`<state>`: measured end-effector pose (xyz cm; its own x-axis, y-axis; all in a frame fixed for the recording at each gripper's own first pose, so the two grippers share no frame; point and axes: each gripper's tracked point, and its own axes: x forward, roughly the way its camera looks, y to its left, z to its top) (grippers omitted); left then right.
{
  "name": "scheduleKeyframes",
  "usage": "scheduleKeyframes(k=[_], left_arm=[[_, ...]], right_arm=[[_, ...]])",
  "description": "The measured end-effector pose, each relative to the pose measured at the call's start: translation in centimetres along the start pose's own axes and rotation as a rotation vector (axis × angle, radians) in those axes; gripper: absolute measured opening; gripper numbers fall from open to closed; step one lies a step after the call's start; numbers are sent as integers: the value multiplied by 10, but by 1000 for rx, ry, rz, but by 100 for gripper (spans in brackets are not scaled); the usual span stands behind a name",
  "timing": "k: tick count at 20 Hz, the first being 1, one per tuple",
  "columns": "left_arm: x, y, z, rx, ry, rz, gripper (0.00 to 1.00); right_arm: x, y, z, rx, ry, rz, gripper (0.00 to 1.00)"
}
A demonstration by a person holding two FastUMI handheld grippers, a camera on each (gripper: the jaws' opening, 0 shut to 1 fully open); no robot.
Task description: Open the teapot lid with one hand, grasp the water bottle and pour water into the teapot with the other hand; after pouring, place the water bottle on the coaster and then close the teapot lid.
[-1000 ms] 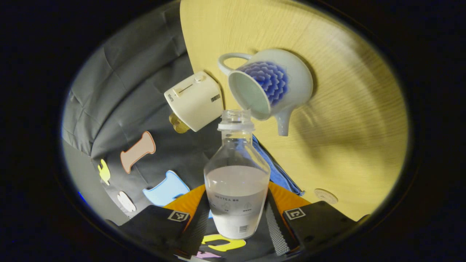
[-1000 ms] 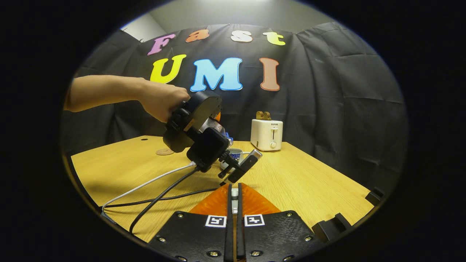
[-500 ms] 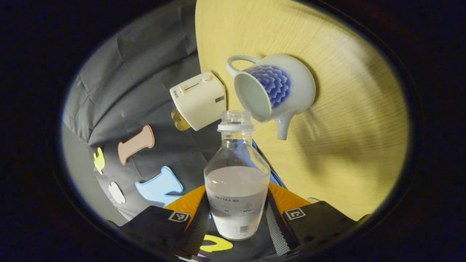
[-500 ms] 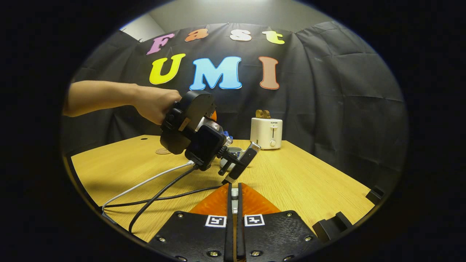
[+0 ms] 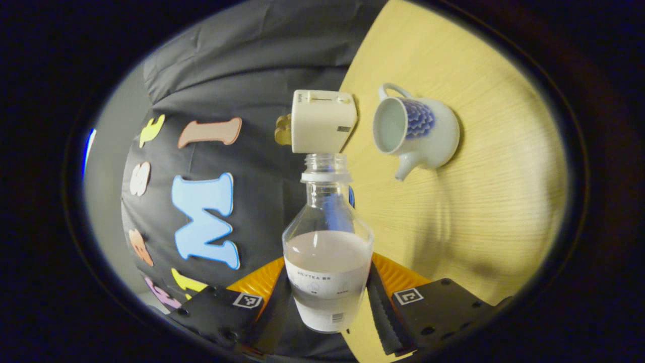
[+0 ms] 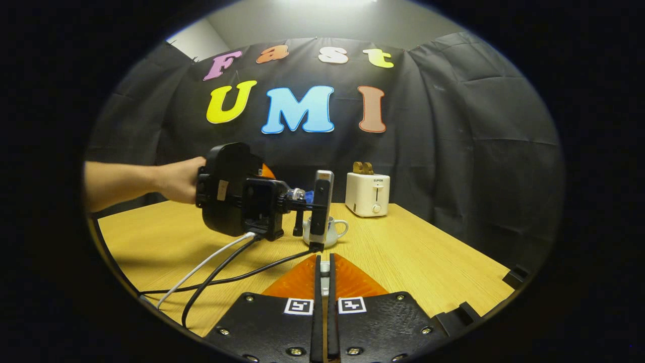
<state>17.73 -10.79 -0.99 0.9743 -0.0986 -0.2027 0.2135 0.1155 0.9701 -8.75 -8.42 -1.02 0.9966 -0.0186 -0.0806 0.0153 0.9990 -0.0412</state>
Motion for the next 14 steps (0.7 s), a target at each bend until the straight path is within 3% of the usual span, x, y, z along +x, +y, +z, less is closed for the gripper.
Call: scheduleKeyframes(k=[4, 6, 9, 11, 14], left_arm=[[-23, 14, -33, -351, -20, 69, 87], [-41, 20, -54, -597, -30, 93, 87], [-57, 32, -78, -847, -51, 135, 87], [-71, 44, -102, -1081, -84, 149, 87], [-69, 48, -138, -1286, -90, 162, 87]], right_arm=[[16, 6, 14, 10, -15, 21, 4], [27, 12, 26, 19, -40, 36, 4], [46, 21, 36, 31, -64, 66, 4], [62, 27, 40, 51, -66, 82, 4], [75, 32, 41, 64, -60, 89, 4]])
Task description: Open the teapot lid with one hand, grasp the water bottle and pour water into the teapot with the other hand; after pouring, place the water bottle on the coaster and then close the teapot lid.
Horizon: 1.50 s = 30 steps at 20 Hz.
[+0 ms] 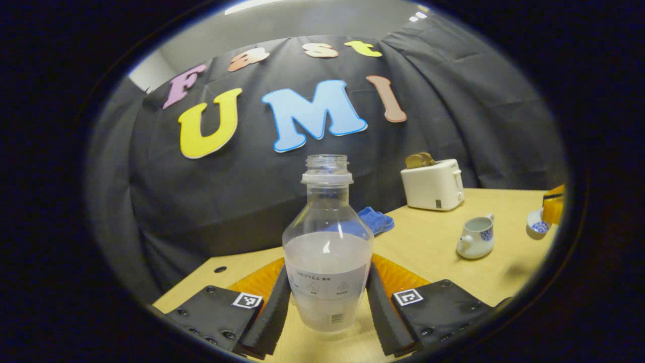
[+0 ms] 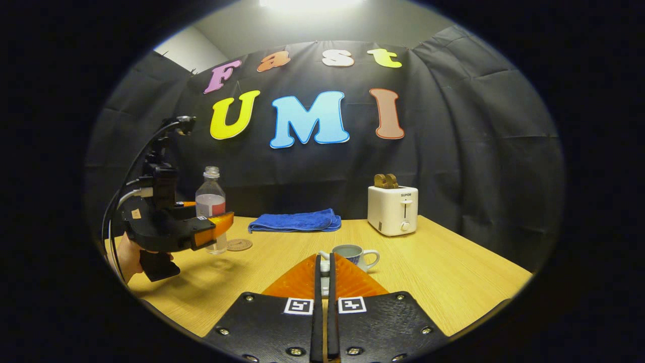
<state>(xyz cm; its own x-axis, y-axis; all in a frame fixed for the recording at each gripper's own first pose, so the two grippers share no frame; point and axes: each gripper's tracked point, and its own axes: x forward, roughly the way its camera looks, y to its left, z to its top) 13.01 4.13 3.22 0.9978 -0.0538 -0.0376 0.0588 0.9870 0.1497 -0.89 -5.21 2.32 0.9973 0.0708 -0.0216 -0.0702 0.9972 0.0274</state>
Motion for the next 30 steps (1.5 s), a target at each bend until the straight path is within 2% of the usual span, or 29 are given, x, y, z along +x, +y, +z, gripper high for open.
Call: scheduleKeyframes(k=[3, 5, 10, 16, 23, 30], left_arm=[[13, 27, -5, -136, -3, 4, 87], [24, 37, -6, -178, -5, 6, 87], [69, 50, -2, -176, -17, 12, 87], [122, 60, -39, -188, 43, 37, 86], [135, 55, -59, -198, 69, 45, 86], [136, 57, -58, -200, 56, 55, 88]], right_arm=[[5, -1, -1, -12, -1, -5, 4], [8, -3, -2, -16, 3, -10, 4], [16, -9, -15, 11, 41, -13, 4], [18, -19, -17, 5, 45, -38, 4], [20, -22, -20, 7, 54, -50, 4], [20, -22, -21, 7, 62, -47, 4]])
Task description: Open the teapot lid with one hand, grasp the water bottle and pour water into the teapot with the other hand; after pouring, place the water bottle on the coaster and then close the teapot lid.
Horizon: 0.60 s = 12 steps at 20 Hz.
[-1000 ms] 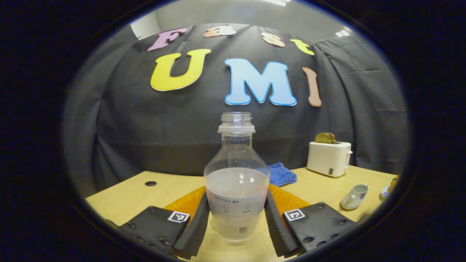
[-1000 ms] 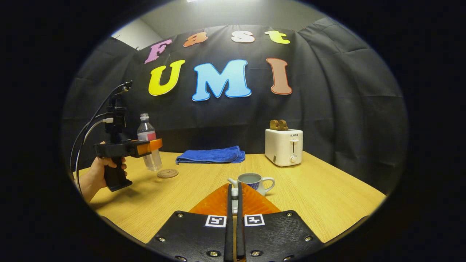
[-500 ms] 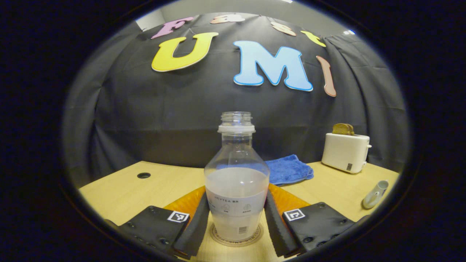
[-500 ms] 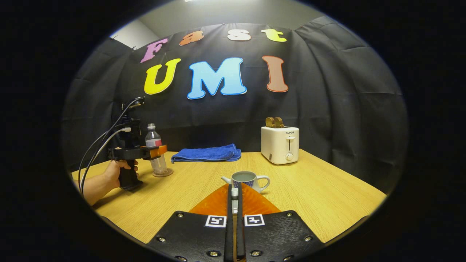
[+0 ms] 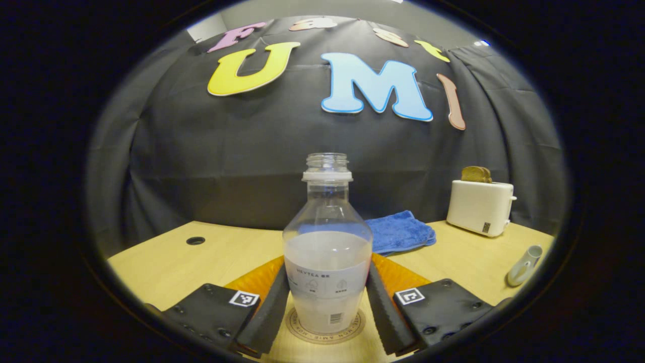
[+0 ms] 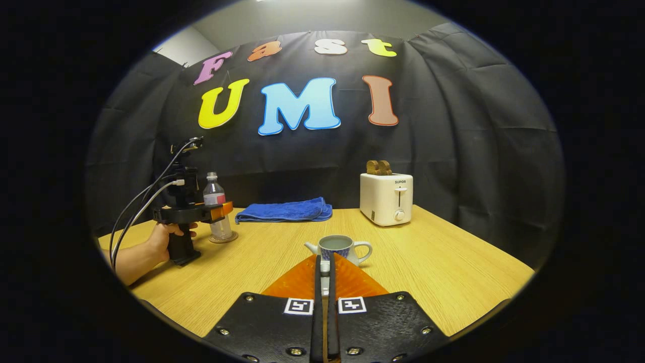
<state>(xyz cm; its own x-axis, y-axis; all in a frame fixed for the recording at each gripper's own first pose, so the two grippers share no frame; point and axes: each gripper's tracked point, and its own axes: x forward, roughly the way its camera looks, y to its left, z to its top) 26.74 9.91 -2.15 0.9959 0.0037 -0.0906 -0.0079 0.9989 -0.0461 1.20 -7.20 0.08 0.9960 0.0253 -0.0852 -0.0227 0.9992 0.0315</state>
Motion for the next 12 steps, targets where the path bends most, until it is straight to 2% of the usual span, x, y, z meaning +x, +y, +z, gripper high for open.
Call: scheduleKeyframes(k=[4, 12], left_arm=[[-3, 1, -1, 15, 5, 7, 100], [-33, -2, 1, 22, 2, -2, 100]], right_arm=[[-1, 1, 0, 0, 1, 0, 4], [-8, 4, 4, 2, -8, 8, 4]])
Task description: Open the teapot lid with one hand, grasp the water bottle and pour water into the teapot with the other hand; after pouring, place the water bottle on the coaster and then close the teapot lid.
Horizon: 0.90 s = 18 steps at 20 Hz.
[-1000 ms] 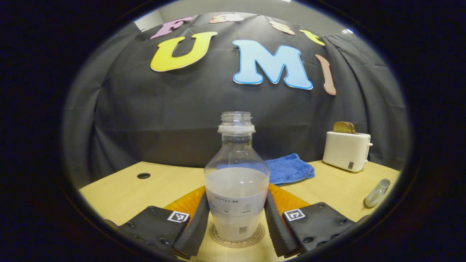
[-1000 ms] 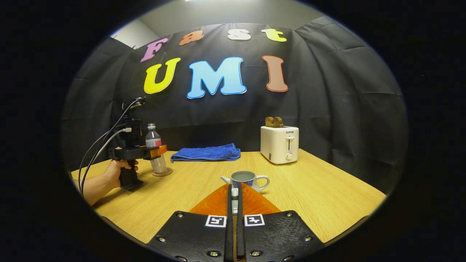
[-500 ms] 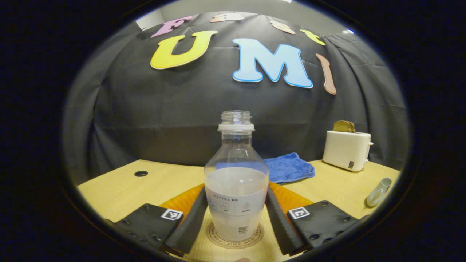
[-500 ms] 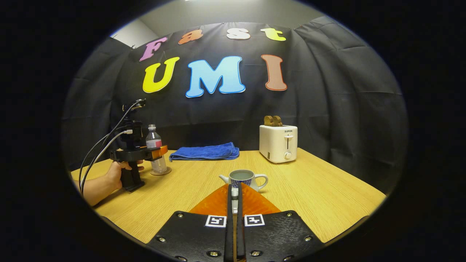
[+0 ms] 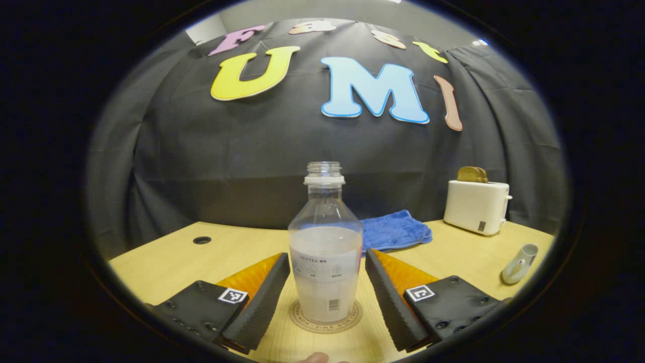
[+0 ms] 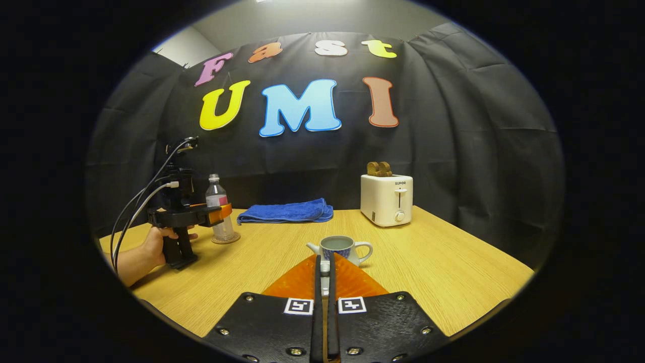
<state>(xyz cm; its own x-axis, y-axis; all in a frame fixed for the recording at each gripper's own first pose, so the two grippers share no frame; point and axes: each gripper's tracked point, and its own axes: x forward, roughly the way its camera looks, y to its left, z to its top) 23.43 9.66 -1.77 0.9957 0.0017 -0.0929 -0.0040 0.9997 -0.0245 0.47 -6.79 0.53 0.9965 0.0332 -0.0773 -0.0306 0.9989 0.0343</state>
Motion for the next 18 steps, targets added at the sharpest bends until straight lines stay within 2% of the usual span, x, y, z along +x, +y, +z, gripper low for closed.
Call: scheduleKeyframes(k=[5, 8, 10, 12, 14, 18], left_arm=[[-53, 7, 3, -5, -11, 21, 100], [-102, -3, 7, 27, -25, 15, 100], [-133, -8, 20, 17, -53, 8, 100], [-153, -4, 36, 17, -87, 30, 100], [-168, -8, 47, -2, -110, 21, 100], [-182, -15, 44, -3, -114, 9, 100]], right_arm=[[3, -3, 14, -10, -39, -10, 4], [42, -5, 28, -23, -67, -7, 4], [69, -14, 26, -3, -46, -43, 4], [85, -19, 27, -2, -42, -73, 4], [98, -22, 28, -21, -38, -91, 4], [119, -21, 14, -8, 6, -94, 4]])
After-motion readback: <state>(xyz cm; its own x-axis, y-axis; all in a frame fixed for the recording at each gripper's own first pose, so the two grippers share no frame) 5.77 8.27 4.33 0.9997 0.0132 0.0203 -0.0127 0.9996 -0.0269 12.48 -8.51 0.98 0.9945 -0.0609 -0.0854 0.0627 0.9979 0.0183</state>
